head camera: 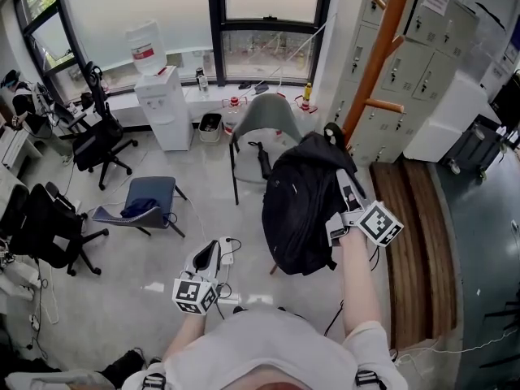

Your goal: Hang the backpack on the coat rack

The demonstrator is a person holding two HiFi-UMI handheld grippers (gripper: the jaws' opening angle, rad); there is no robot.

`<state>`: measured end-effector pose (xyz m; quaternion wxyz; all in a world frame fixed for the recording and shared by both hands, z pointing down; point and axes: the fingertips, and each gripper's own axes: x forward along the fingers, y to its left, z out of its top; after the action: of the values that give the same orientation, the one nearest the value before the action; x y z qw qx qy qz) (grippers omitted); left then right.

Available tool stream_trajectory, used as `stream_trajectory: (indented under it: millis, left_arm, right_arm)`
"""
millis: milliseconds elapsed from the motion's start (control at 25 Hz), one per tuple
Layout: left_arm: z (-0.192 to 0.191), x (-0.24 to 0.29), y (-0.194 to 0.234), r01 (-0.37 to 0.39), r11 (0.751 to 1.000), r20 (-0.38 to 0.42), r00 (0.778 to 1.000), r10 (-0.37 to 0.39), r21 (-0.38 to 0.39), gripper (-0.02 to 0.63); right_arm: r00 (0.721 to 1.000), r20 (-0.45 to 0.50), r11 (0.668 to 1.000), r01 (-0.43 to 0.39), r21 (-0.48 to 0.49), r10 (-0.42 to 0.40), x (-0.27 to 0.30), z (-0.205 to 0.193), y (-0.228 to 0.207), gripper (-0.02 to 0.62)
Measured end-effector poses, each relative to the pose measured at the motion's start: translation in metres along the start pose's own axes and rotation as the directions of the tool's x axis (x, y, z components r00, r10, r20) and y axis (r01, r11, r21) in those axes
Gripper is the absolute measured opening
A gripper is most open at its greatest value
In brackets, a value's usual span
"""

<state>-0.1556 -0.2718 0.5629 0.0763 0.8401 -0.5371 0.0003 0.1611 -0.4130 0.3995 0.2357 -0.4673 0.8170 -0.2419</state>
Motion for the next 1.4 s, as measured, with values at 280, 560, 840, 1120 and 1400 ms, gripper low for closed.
stream_trajectory:
  millis: [280,560,840,1120,1400]
  left_arm:
    - [-0.003,-0.002,0.0,-0.007,1.0,-0.004,1.0,0.007,-0.002,0.011]
    - [-0.006,-0.007,0.005,-0.002,1.0,-0.006,1.0,0.002,-0.003,0.011]
    - [-0.006,-0.002,0.002,0.0,1.0,-0.007,1.0,0.0,-0.007,0.011]
    - [-0.005,0.004,-0.003,0.012,1.0,-0.006,1.0,-0.012,-0.007,0.011]
    - [-0.004,0.004,-0.006,0.01,1.0,-0.012,1.0,-0.01,-0.008,0.011]
  right_arm:
    - [1.0,0.007,1.0,0.002,0.019,-0.002,0.001,0.006,0.003,0.071]
    - [0.998,-0.042,0.998,0.055,0.044,-0.053,-0.005,-0.028,-0.013,0.071]
    - [0.996,-0.054,0.998,0.066,-0.016,-0.067,-0.007,-0.034,-0.023,0.071]
    - [0.994,-0.069,0.987,0.072,-0.145,-0.083,-0.007,-0.038,-0.026,0.071]
    - [0.975,-0.119,0.895,0.121,-0.43,-0.189,-0.006,-0.041,-0.023,0.078]
